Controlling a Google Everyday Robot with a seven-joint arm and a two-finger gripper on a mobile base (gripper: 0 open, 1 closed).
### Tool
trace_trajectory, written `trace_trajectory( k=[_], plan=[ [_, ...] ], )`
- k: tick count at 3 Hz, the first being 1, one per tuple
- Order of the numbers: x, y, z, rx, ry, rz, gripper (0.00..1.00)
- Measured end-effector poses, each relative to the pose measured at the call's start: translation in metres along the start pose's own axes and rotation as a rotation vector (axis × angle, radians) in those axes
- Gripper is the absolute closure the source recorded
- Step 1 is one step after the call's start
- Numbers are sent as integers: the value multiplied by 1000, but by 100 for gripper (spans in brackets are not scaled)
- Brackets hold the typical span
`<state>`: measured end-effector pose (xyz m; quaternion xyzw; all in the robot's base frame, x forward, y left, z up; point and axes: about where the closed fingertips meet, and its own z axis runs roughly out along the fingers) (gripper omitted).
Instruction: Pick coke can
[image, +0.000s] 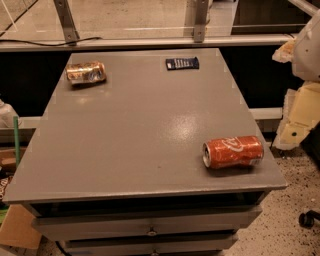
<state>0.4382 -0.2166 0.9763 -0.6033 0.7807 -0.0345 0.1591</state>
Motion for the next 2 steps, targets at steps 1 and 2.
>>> trace_trajectory(
  k=[1, 2],
  plan=[
    [13, 2, 4, 10, 3, 7, 0],
    [31, 8, 19, -6, 22, 2, 0]
  ],
)
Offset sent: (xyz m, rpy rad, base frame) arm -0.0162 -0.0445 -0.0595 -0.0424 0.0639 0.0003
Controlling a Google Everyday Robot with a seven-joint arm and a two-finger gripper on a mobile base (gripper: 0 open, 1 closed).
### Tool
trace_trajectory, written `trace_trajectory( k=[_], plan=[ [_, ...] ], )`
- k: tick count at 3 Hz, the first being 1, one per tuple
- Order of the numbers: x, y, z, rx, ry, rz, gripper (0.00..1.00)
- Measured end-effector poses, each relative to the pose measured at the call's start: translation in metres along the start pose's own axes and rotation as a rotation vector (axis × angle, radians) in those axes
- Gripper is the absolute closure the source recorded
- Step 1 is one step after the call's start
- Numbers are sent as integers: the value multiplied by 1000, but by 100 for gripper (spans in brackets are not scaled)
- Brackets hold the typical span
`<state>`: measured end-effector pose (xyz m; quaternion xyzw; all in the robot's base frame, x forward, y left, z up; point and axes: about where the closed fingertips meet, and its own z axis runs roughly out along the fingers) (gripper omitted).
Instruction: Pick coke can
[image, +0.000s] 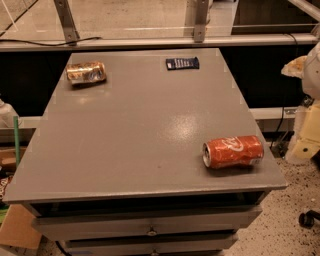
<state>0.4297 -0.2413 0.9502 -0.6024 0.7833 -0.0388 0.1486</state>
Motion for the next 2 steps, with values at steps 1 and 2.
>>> trace_trajectory(
  k=[1, 2],
  plan=[
    [14, 1, 30, -35, 14, -23, 0],
    [18, -1, 63, -75, -1, -45, 0]
  ],
)
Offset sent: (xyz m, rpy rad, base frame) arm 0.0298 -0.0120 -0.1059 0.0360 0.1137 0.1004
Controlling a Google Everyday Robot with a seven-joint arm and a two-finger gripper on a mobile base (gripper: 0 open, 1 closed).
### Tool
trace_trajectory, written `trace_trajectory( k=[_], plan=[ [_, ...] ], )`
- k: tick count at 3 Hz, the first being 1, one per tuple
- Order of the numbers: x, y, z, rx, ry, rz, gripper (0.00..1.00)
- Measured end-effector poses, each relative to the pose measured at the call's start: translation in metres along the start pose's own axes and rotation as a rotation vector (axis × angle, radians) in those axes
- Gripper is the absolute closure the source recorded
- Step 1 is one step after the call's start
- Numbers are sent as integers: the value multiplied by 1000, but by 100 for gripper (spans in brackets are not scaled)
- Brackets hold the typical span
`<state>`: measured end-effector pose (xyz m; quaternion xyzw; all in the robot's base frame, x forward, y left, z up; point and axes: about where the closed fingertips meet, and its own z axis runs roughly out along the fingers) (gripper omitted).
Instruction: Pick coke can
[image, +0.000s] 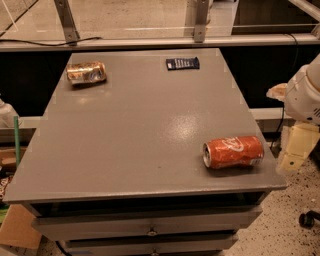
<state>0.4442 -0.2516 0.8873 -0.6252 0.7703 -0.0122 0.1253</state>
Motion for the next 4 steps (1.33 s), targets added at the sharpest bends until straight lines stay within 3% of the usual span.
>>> trace_trajectory(
  k=[2, 4],
  plan=[
    [-8, 11, 54, -98, -56, -32, 0],
    [-35, 37, 84, -182, -124, -105, 0]
  ],
)
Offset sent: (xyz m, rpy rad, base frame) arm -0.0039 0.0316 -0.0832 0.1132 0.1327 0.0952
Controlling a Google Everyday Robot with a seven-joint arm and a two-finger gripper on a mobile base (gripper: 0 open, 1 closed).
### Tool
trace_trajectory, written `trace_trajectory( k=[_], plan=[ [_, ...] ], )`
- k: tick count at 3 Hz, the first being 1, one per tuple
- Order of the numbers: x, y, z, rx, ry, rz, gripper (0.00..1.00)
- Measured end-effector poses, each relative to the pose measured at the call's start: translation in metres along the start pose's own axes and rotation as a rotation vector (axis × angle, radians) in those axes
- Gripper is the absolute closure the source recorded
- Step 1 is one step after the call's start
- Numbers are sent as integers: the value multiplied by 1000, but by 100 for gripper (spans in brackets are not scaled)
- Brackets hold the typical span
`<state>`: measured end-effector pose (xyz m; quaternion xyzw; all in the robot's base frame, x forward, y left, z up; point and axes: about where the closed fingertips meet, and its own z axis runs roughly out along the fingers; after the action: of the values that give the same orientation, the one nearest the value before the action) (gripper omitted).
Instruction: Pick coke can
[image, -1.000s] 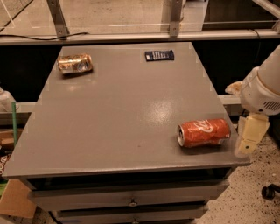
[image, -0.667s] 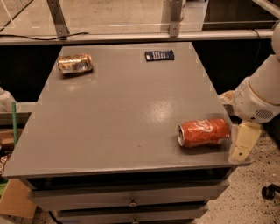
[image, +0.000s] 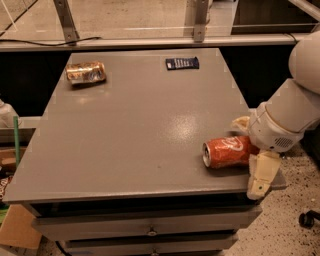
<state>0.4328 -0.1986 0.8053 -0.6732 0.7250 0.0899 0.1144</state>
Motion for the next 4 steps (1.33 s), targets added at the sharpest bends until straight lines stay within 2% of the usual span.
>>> trace_trajectory(
  k=[1, 2, 4],
  plan=[
    [-17, 0, 3, -7, -19, -38, 16],
    [-32, -2, 1, 0, -31, -69, 40],
    [-47, -8, -32, 44, -24, -85, 85]
  ],
)
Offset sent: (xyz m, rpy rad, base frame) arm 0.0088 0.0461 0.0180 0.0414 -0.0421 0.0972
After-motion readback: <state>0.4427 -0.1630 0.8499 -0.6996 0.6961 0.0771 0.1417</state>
